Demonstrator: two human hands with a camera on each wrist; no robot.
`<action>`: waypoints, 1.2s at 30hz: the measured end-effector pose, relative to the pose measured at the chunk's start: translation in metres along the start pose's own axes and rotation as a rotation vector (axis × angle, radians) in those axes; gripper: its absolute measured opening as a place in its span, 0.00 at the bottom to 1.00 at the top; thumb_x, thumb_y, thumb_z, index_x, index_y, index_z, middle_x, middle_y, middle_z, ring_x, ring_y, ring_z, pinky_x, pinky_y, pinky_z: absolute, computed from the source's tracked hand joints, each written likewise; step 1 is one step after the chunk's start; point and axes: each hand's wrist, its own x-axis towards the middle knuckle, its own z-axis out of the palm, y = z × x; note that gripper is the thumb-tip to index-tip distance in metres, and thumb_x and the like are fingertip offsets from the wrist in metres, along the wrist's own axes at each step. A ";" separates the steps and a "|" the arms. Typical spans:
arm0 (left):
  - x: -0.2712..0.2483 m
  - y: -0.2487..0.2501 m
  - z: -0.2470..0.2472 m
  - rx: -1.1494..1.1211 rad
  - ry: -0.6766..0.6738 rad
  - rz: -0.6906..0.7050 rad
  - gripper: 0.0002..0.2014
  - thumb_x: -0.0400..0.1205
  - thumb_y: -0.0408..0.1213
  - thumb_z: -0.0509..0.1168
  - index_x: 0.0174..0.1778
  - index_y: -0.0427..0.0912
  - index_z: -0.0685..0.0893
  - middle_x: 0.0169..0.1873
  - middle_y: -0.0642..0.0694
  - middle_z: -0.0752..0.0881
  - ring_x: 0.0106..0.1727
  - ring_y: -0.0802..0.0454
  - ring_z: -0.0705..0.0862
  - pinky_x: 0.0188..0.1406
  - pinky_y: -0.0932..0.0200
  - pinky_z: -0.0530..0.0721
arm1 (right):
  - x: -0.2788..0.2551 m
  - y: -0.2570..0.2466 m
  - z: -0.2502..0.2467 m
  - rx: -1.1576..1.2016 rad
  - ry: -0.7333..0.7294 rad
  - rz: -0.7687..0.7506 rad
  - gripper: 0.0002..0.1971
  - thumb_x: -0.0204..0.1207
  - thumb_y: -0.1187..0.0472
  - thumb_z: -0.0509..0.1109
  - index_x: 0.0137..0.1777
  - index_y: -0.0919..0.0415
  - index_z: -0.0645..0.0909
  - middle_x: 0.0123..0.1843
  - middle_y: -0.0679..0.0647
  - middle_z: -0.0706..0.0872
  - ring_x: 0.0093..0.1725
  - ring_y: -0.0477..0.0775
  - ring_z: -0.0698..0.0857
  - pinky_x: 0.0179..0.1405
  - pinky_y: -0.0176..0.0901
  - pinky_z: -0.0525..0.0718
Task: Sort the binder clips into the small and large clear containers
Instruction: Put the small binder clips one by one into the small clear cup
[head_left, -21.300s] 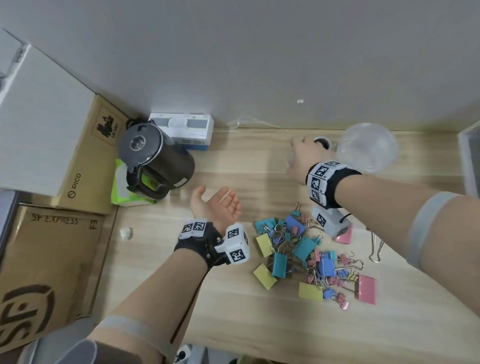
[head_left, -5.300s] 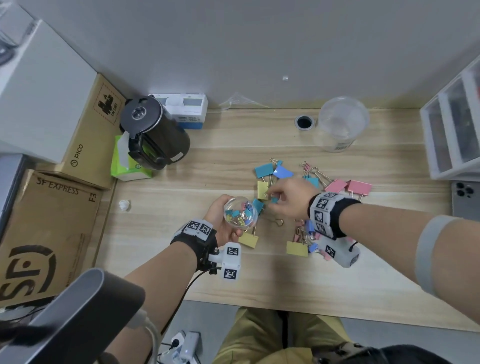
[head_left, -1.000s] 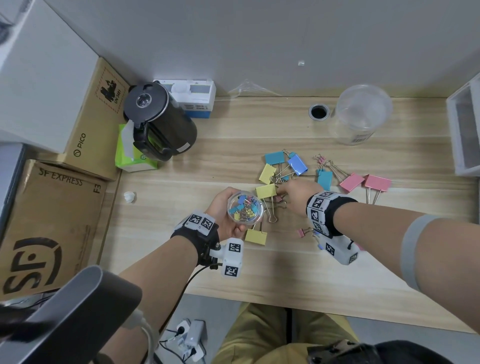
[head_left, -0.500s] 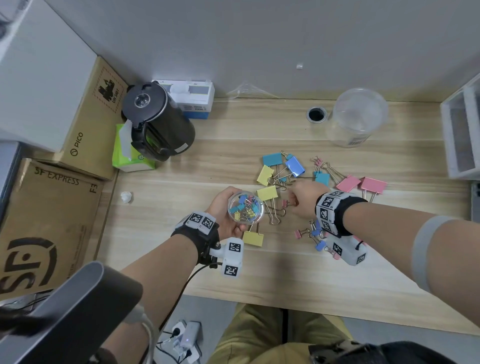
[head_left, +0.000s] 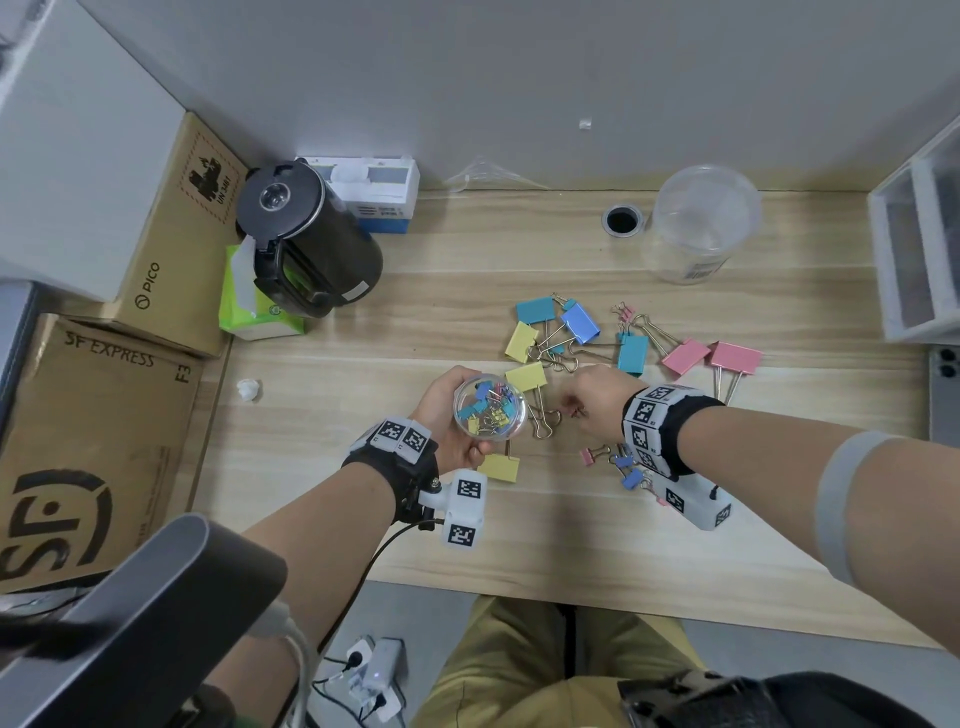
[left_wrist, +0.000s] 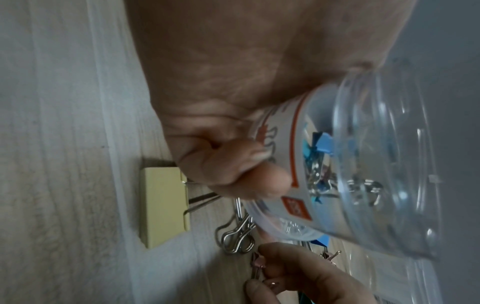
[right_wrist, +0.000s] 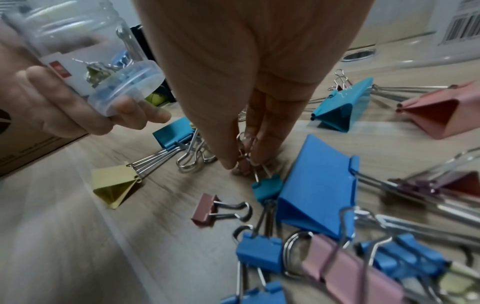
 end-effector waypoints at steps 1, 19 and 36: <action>0.000 0.000 0.002 0.003 0.001 -0.001 0.25 0.76 0.57 0.59 0.53 0.40 0.87 0.46 0.38 0.87 0.21 0.51 0.75 0.21 0.65 0.69 | -0.001 0.000 -0.001 -0.002 -0.008 0.002 0.08 0.74 0.66 0.66 0.48 0.55 0.84 0.49 0.53 0.83 0.49 0.58 0.85 0.49 0.51 0.87; 0.001 -0.001 0.029 0.067 -0.007 0.008 0.26 0.77 0.58 0.58 0.58 0.42 0.85 0.55 0.37 0.84 0.21 0.50 0.75 0.21 0.66 0.68 | -0.044 0.031 -0.002 0.194 0.028 -0.066 0.25 0.66 0.65 0.74 0.65 0.53 0.81 0.47 0.43 0.81 0.46 0.46 0.82 0.49 0.40 0.85; -0.002 -0.004 0.045 0.101 -0.008 -0.005 0.24 0.79 0.57 0.56 0.57 0.42 0.83 0.45 0.36 0.89 0.20 0.50 0.74 0.20 0.66 0.69 | -0.066 0.041 0.002 0.192 -0.023 0.014 0.12 0.68 0.69 0.67 0.48 0.56 0.85 0.44 0.48 0.89 0.46 0.51 0.88 0.47 0.41 0.87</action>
